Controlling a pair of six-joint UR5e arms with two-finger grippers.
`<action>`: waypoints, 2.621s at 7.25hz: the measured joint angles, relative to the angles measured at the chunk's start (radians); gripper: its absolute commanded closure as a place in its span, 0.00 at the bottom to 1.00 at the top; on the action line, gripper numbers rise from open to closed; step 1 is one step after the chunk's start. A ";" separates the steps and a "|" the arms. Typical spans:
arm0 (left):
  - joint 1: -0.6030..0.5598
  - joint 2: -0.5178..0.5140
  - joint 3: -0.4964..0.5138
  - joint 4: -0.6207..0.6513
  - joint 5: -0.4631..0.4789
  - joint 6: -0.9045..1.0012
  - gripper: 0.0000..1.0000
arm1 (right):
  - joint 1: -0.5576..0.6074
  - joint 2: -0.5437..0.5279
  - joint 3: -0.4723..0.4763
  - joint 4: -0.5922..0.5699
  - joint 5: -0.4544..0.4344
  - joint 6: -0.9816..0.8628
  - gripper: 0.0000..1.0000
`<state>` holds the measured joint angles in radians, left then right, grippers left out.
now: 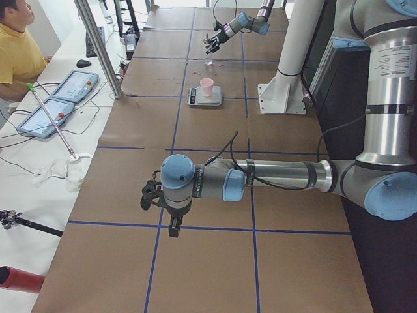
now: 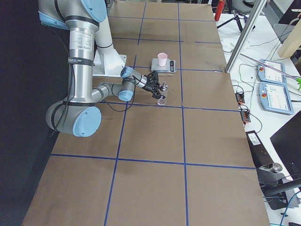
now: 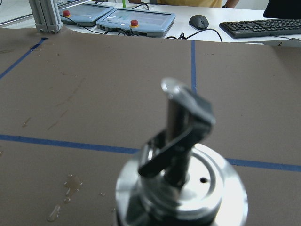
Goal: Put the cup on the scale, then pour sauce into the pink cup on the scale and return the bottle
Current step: 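Lower the bottle onto the table with the right gripper, then open the right gripper and withdraw it from the bottle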
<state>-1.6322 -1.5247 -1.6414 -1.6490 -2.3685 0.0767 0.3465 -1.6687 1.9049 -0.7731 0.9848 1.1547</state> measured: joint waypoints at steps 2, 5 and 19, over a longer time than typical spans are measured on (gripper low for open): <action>0.000 0.000 0.000 0.000 0.000 0.000 0.00 | 0.000 -0.003 -0.001 0.000 0.000 -0.001 0.11; 0.000 0.000 0.000 0.000 0.000 0.000 0.00 | 0.000 -0.006 -0.001 -0.001 0.000 -0.001 0.01; 0.001 -0.002 0.000 0.000 0.000 0.002 0.00 | -0.082 -0.233 0.128 0.016 0.105 -0.015 0.00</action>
<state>-1.6309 -1.5263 -1.6409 -1.6490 -2.3684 0.0782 0.2640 -1.9021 2.0331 -0.7569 1.0902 1.1400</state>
